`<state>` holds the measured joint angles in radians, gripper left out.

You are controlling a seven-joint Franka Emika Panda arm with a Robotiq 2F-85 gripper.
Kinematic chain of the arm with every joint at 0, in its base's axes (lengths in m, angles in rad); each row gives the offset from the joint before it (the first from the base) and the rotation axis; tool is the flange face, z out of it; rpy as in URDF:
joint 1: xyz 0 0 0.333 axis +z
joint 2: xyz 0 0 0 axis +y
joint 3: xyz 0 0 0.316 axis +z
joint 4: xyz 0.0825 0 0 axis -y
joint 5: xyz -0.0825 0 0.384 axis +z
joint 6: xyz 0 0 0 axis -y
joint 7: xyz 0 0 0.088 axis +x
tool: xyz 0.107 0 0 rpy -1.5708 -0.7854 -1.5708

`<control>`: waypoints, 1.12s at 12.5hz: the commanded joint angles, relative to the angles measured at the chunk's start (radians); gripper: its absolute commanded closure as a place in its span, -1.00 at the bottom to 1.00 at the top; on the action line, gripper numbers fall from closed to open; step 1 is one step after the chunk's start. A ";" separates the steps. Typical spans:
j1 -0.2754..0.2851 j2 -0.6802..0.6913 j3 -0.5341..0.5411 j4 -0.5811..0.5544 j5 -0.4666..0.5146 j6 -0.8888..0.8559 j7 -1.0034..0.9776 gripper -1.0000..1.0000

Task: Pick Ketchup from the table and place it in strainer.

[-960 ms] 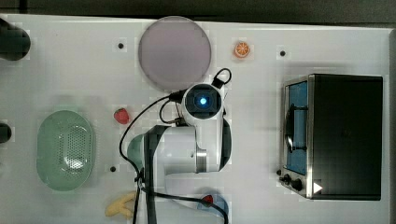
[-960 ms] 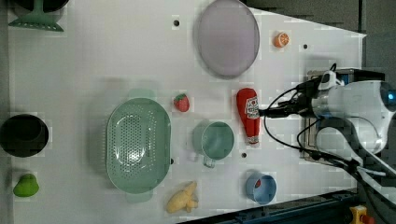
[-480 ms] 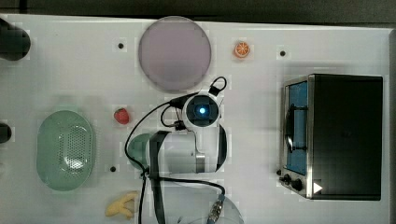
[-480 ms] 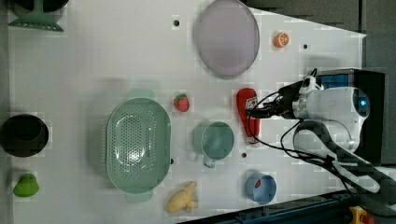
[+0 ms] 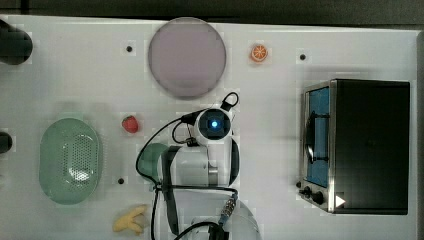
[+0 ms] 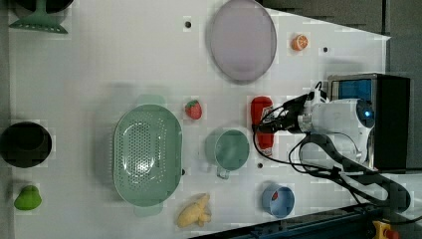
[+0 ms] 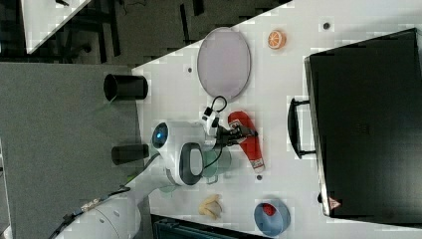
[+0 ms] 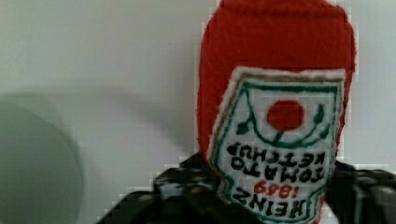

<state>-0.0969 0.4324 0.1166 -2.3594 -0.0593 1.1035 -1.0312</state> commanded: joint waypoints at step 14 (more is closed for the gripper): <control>0.036 -0.543 0.168 0.177 0.075 -0.686 0.267 -0.22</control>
<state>-0.0970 -0.1582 0.2417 -2.1660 -0.0019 0.4548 -0.8730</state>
